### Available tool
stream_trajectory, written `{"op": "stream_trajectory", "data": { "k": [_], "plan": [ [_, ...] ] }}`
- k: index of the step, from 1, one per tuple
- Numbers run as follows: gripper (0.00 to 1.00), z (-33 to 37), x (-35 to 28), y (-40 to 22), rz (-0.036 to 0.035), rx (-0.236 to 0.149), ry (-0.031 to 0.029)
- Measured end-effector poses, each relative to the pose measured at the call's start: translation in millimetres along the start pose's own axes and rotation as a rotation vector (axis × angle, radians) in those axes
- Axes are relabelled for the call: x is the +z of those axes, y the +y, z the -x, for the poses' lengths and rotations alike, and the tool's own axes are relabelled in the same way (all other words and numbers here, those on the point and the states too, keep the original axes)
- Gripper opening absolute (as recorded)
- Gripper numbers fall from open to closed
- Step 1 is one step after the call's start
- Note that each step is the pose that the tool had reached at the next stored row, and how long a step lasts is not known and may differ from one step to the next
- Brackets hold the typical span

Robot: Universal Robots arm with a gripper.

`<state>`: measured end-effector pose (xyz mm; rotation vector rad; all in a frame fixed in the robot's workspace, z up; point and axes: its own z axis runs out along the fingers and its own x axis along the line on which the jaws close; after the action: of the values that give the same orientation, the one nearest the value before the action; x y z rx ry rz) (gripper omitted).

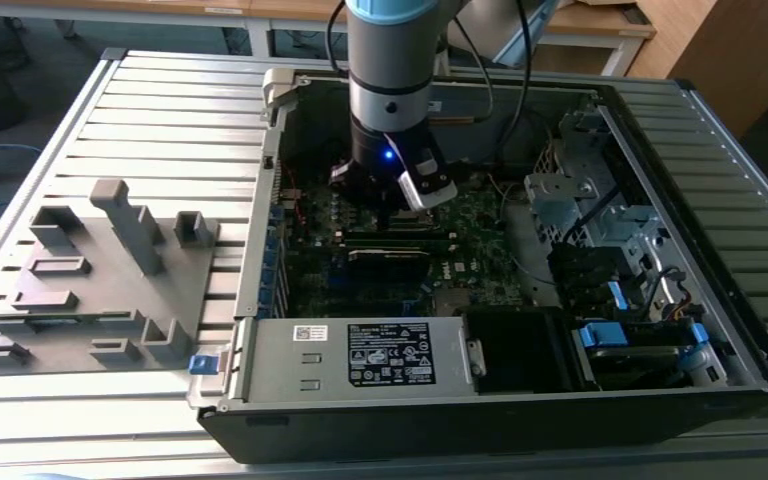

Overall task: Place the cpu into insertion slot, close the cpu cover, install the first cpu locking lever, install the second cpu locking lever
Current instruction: 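Install the second cpu locking lever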

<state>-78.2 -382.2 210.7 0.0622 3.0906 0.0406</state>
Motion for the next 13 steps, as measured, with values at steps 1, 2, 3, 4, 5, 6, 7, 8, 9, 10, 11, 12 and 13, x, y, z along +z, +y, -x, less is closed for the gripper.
{"op": "stream_trajectory", "data": {
  "k": [1,2,3,4,5,6,7,8,9,10,11,12,13],
  "plan": [
    [0.11,0.0,0.0,-0.5,0.0001,0.0,0.0],
    [0.11,0.0,0.0,-0.9,0.0,0.0,0.0],
    [0.11,0.0,-0.1,-1.1,0.0,0.0,0.0001],
    [0.11,0.0,-0.2,-1.3,0.0003,0.0,0.0001],
    [0.11,0.1,-0.4,-1.5,0.0011,0.0,0.0002],
    [0.11,0.1,-0.6,-1.6,0.0023,0.0,0.0002],
    [0.11,0.1,-0.8,-1.8,0.0034,0.0,0.0002],
    [0.11,0.1,-1.0,-1.9,0.0044,0.0,0.0001],
    [0.11,0.1,-1.2,-2.1,0.005,0.0,0.0002],
    [0.11,0.1,-1.3,-2.3,0.0054,0.0,0.0003],
    [0.11,0.2,-1.3,-2.3,0.0057,0.0,0.0003],
    [0.11,0.2,-1.4,-2.5,0.0059,0.0,0.0003],
    [0.11,0.2,-1.4,-2.7,0.0061,0.0,0.0003]
  ]
}}
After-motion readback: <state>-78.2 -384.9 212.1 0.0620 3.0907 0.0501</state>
